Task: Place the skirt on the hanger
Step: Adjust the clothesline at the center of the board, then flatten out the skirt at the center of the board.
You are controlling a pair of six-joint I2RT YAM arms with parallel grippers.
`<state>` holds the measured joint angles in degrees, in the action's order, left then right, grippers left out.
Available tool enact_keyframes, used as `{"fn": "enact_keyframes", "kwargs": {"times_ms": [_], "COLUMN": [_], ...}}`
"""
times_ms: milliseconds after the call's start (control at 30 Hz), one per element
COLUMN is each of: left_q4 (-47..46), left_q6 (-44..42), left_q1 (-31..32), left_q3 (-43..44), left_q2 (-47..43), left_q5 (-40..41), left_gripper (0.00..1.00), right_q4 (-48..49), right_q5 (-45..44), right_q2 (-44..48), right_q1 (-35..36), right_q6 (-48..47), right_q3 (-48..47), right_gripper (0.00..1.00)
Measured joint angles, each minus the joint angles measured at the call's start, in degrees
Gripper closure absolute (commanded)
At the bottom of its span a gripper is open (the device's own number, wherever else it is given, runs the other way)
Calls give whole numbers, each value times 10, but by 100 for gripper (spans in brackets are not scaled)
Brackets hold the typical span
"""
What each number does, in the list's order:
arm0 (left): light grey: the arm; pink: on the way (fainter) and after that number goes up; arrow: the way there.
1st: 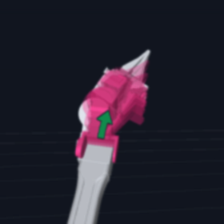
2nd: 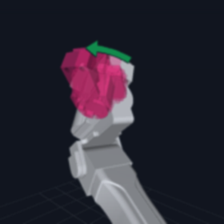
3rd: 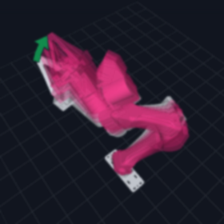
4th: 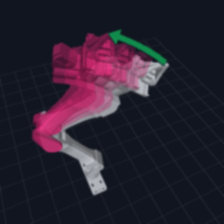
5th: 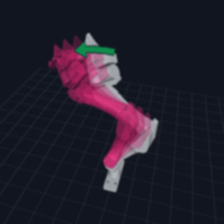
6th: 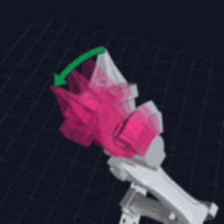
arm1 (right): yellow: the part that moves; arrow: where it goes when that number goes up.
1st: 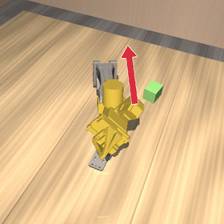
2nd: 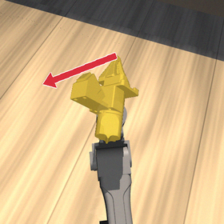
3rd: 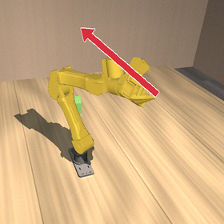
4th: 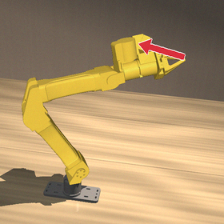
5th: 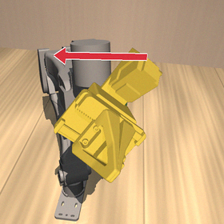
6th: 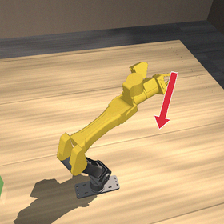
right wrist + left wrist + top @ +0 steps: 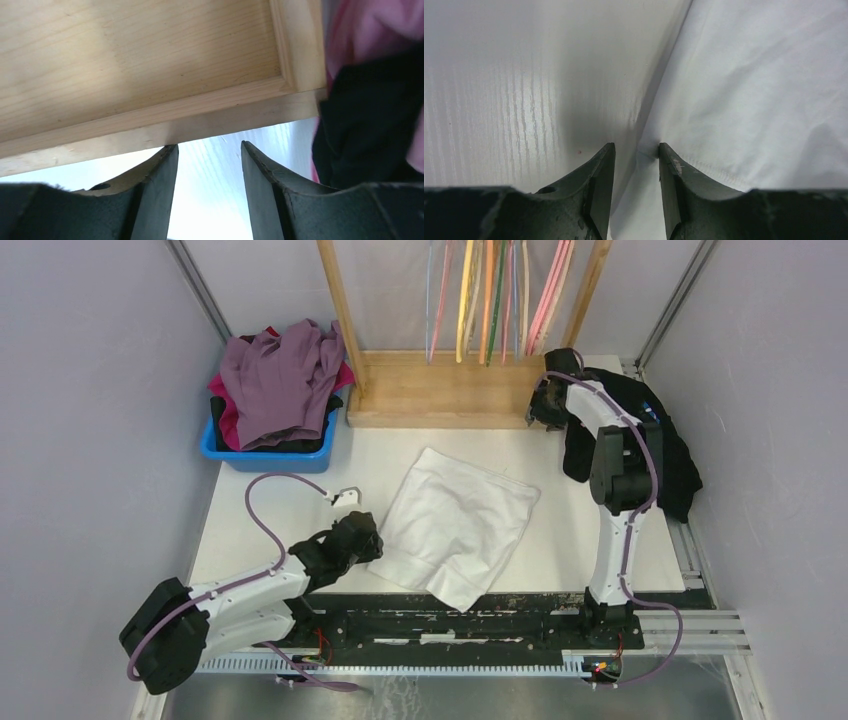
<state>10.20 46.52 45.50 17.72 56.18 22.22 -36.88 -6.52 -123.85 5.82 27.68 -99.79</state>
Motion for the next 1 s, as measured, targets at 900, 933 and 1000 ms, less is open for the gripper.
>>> {"fn": "enact_keyframes", "kwargs": {"times_ms": [900,933,1000], "left_q4": [57,58,58], "left_q6": [-59,-60,-61], "left_q1": [-2,-2,-2], "left_q3": [122,125,129], "left_q2": [34,41,52], "left_q5": [35,35,35], "left_gripper": [14,14,14], "right_q4": [74,74,76], "right_q5": [73,69,60], "right_q2": [431,428,420], "right_q1": [155,155,155], "right_q6": [10,11,10], "right_q3": [502,502,496], "right_gripper": [36,37,39]}}
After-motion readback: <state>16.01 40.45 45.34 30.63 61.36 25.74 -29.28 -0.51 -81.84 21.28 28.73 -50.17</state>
